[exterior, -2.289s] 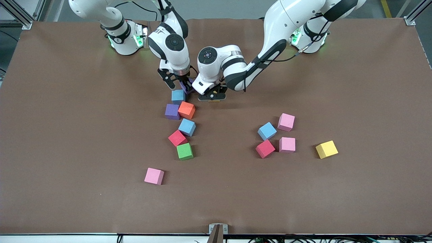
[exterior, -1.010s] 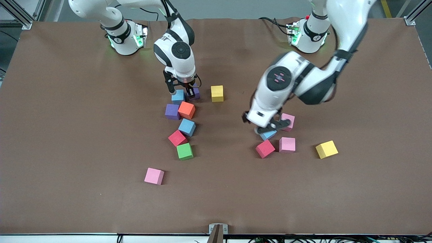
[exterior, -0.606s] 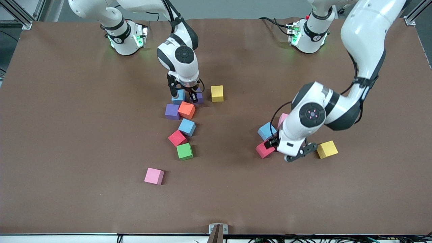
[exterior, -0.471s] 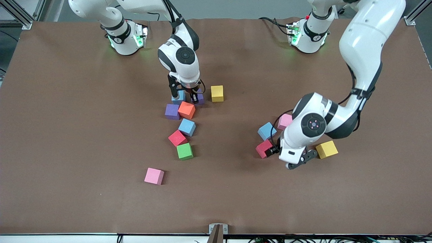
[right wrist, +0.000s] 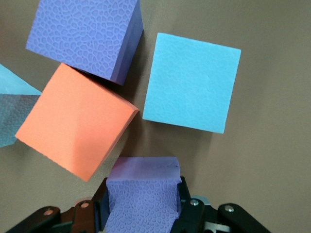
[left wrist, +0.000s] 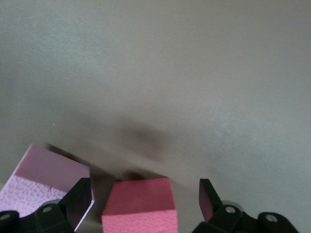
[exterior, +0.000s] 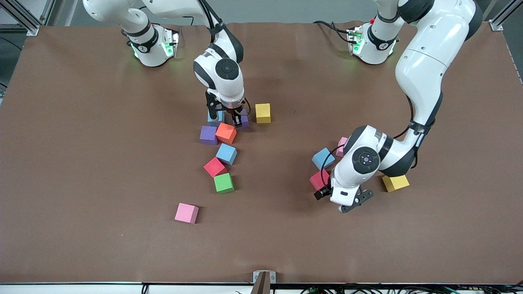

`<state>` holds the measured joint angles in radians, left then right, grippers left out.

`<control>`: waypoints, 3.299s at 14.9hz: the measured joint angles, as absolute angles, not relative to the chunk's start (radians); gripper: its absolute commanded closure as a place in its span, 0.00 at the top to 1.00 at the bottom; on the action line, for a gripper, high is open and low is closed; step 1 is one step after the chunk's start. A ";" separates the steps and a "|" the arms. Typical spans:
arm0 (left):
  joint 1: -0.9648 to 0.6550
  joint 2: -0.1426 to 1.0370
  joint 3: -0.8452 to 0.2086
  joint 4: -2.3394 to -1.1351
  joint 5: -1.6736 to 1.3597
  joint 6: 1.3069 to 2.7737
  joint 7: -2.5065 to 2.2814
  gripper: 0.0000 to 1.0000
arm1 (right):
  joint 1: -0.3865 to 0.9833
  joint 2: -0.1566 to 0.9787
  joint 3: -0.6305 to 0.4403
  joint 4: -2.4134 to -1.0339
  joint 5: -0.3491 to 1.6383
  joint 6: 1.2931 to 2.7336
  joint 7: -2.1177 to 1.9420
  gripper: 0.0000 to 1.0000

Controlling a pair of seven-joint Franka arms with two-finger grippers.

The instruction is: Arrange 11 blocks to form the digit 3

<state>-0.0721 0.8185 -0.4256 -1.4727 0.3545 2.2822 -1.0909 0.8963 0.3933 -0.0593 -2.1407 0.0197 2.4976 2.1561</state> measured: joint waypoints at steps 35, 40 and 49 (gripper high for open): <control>-0.103 0.768 -0.420 -1.518 0.360 2.216 -1.228 0.99 | 0.958 0.426 -0.071 -2.086 -0.002 2.484 2.271 0.01; -0.100 0.785 -0.418 -1.523 0.360 2.217 -1.239 0.99 | 0.964 0.428 -0.074 -2.084 -0.002 2.481 2.273 0.01; -0.104 0.809 -0.418 -1.523 0.360 2.236 -1.298 0.99 | 0.972 0.432 -0.075 -2.074 -0.003 2.458 2.292 0.01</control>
